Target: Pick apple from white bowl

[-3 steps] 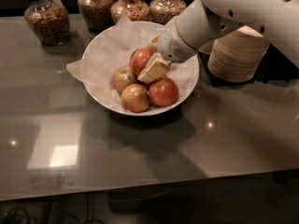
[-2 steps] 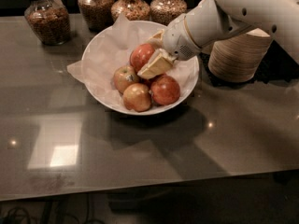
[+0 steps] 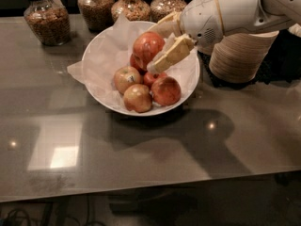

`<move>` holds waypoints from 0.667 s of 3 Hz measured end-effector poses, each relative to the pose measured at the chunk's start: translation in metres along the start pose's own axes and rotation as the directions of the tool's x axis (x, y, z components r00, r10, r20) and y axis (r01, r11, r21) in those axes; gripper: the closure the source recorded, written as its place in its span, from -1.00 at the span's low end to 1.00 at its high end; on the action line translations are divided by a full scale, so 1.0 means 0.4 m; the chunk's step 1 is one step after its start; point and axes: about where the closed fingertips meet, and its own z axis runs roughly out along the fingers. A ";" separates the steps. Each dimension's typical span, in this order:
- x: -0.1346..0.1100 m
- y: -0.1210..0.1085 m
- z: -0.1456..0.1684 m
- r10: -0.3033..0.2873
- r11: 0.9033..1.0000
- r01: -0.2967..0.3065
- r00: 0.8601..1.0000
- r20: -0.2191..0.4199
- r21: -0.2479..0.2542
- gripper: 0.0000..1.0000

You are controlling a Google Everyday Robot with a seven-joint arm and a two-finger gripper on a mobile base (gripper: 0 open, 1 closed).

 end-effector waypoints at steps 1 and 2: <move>-0.049 0.053 -0.022 -0.003 0.999 0.003 1.000 -0.002 -0.050 1.00; -0.049 0.053 -0.022 -0.003 0.999 0.003 1.000 -0.002 -0.050 1.00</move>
Offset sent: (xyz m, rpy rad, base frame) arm -0.0201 0.0008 0.0128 -0.0058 0.0154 0.0343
